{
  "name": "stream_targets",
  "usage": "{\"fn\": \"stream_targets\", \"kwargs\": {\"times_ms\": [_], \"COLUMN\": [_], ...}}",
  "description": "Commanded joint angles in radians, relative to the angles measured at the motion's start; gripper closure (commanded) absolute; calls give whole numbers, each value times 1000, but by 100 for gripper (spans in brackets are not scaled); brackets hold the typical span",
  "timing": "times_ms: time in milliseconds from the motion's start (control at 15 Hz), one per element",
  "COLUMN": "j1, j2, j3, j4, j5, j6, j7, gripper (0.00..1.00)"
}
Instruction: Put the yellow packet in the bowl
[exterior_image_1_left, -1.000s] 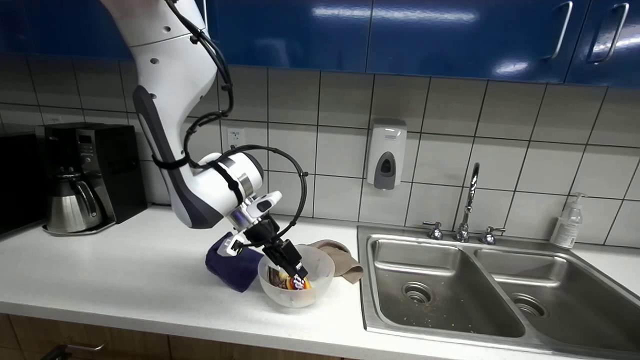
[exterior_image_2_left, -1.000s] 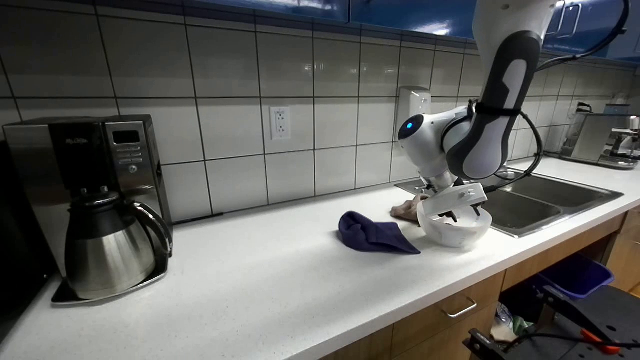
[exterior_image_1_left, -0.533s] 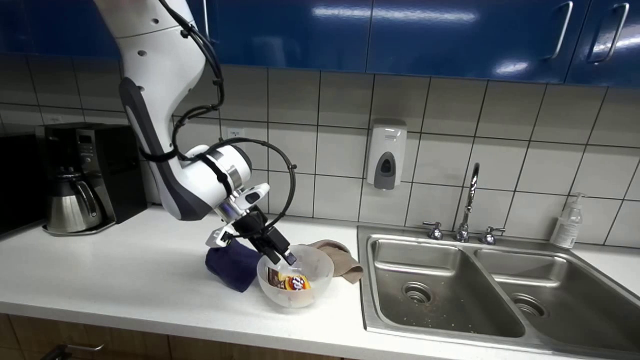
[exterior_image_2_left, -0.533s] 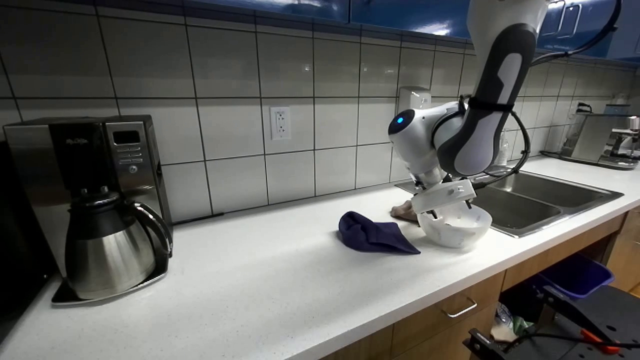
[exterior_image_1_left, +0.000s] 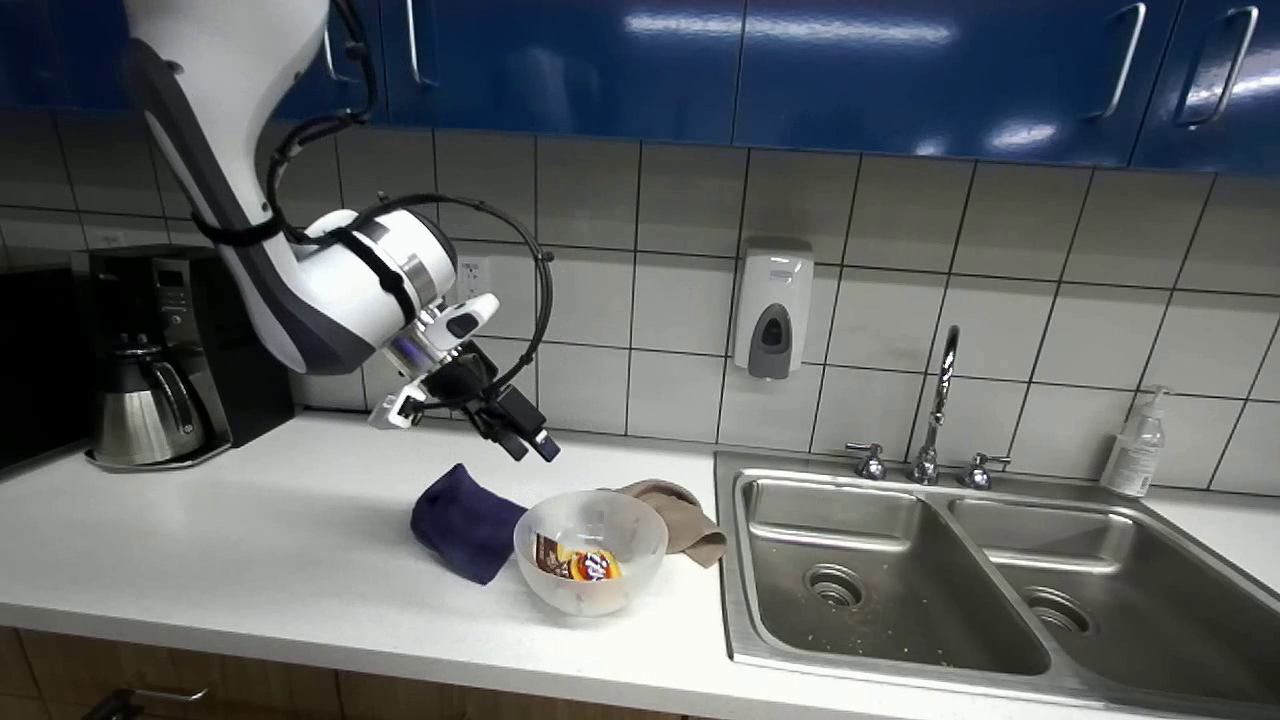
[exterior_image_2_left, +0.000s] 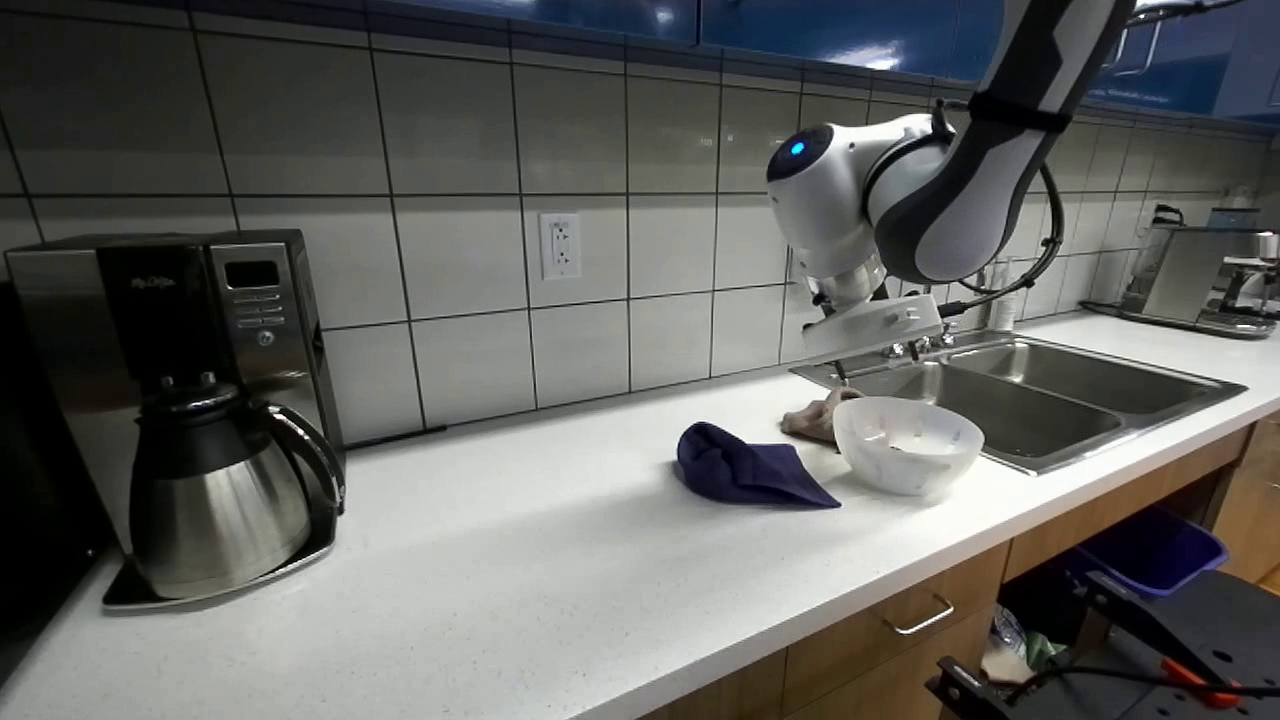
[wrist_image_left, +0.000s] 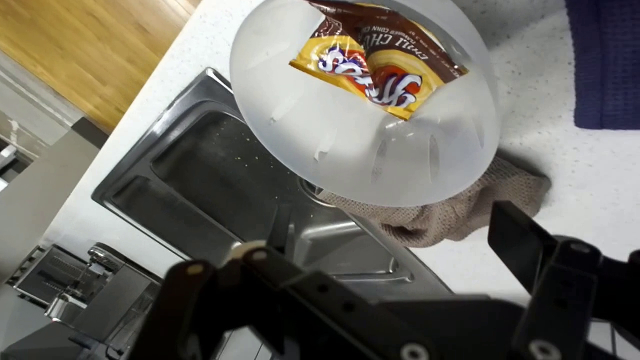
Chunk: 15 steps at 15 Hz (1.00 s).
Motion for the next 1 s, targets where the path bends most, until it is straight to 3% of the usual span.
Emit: {"fn": "stream_targets", "kwargs": {"times_ms": [0, 267, 533, 600, 933], "j1": [3, 39, 115, 60, 50], "j2": [-206, -405, -611, -465, -477], "j3": [45, 103, 167, 172, 186], "j4": [-153, -308, -430, -347, -359], "j5": [42, 223, 517, 426, 448], "j6": [2, -6, -84, -27, -31], "j7": [-66, -202, -390, -304, -319], "gripper": [0, 0, 0, 0, 0]}}
